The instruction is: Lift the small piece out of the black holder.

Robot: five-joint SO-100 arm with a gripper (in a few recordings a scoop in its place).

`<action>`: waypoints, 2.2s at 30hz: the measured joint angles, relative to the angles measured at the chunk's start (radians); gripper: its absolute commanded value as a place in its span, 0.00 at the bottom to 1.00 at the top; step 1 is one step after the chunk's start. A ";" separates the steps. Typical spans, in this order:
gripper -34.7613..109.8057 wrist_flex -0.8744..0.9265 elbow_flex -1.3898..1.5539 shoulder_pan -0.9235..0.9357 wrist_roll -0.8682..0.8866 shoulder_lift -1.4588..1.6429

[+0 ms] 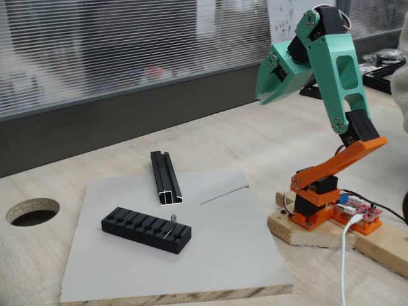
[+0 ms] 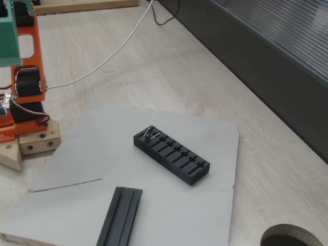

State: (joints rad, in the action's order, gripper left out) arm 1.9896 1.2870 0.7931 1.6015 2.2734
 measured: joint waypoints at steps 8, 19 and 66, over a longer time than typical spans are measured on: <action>0.27 0.000 0.000 -0.281 0.002 0.000; 0.27 0.000 0.000 -0.314 0.002 0.000; 0.27 0.000 0.000 -0.310 0.002 0.000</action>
State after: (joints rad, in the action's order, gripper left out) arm 1.9896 1.2870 0.4832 1.6030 2.2734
